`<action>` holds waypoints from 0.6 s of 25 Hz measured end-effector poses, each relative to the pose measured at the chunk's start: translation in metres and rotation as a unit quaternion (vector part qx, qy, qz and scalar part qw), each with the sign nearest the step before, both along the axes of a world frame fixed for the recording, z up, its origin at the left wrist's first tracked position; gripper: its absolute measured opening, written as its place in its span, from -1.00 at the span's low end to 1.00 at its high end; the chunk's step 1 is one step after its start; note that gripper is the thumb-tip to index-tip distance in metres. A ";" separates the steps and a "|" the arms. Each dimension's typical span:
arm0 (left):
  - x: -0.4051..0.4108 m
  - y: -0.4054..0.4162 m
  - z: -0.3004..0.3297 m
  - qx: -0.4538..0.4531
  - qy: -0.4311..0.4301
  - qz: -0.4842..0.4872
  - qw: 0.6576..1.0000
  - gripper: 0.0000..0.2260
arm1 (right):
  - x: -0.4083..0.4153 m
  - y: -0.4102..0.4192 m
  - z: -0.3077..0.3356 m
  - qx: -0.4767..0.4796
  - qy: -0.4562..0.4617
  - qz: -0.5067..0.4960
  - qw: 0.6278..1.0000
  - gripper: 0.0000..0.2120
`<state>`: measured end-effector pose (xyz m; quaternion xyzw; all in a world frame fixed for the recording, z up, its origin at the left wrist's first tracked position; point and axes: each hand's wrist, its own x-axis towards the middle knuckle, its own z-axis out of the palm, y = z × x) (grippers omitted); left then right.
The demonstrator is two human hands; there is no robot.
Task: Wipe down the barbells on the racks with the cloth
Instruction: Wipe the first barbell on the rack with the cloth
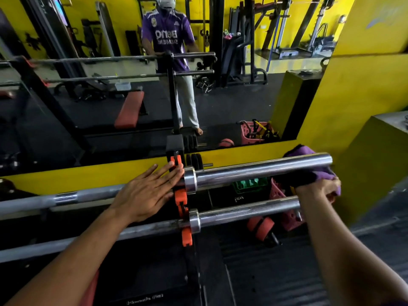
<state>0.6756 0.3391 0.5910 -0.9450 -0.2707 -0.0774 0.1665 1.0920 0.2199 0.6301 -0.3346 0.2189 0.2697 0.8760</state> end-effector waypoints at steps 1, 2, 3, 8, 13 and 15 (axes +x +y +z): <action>0.000 0.000 0.000 -0.004 -0.007 0.000 1.000 -0.43 | -0.004 -0.005 -0.011 -0.003 -0.021 0.017 1.000 -0.60; 0.000 -0.001 0.001 -0.012 -0.018 0.000 1.000 -0.43 | -0.008 -0.011 -0.028 -0.017 -0.046 0.043 0.998 -0.60; 0.001 -0.002 0.003 -0.024 -0.034 -0.001 0.999 -0.43 | -0.009 -0.016 -0.050 -0.029 -0.061 0.075 0.995 -0.61; 0.028 -0.054 0.006 -0.100 -0.238 -0.041 0.965 -0.49 | -0.030 -0.075 -0.096 -0.039 -0.089 0.165 0.982 -0.40; 0.089 -0.144 -0.059 -0.183 -0.275 -0.101 0.938 -0.61 | -0.044 -0.140 -0.113 -0.087 -0.053 0.199 0.975 -0.49; 0.107 -0.157 -0.088 -0.239 -0.257 -0.069 0.934 -0.59 | -0.053 -0.155 -0.115 -0.105 -0.031 0.231 0.967 -0.62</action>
